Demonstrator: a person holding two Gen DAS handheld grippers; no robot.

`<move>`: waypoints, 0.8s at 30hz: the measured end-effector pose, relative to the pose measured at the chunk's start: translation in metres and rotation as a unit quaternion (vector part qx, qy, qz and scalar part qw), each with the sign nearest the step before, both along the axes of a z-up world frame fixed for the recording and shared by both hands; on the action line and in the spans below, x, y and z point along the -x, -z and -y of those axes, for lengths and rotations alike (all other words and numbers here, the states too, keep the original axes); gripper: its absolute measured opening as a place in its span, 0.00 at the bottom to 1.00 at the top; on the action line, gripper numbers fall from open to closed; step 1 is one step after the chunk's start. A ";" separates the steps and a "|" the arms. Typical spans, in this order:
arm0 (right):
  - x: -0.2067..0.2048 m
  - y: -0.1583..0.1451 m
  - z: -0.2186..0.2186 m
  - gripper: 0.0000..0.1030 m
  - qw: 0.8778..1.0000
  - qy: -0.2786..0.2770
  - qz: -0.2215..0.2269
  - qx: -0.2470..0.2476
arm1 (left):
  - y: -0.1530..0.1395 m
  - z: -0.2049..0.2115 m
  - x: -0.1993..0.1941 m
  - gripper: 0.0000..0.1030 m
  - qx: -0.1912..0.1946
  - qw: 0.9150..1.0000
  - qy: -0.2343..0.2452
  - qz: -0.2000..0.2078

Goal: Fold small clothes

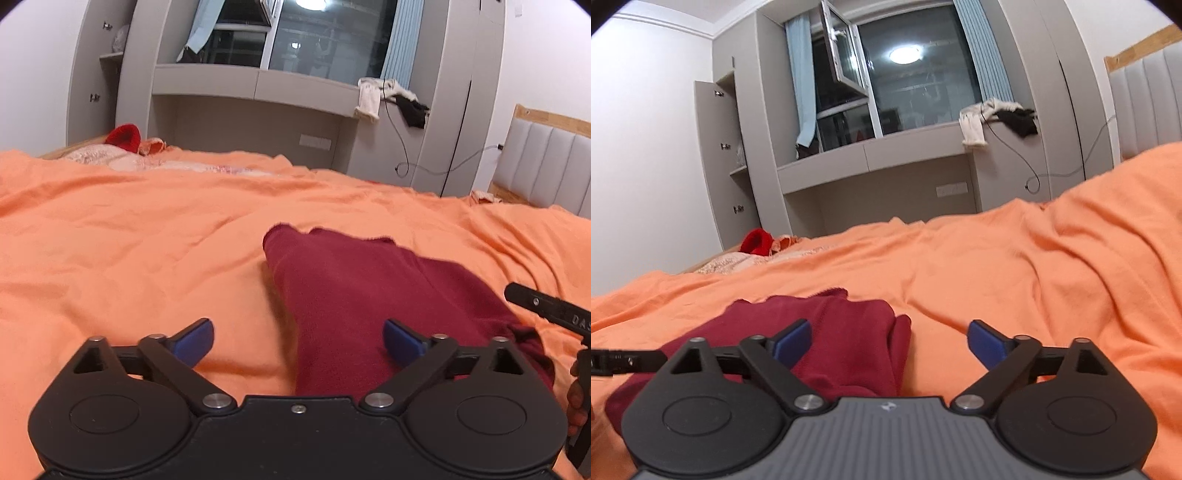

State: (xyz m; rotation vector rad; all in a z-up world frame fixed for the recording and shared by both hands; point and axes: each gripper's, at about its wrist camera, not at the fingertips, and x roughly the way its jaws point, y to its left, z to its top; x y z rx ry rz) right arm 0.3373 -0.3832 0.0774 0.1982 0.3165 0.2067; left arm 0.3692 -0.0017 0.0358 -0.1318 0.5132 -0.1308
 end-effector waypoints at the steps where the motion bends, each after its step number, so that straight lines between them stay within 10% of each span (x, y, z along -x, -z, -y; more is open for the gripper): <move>1: 0.005 -0.002 -0.001 0.98 1.000 -0.002 0.007 0.003 | -0.003 0.000 0.003 0.99 0.001 1.000 -0.001 0.006; 24: 0.177 -0.029 -0.023 1.00 0.990 -0.014 0.131 0.042 | -0.021 0.019 0.175 0.99 -0.026 0.987 -0.004 0.157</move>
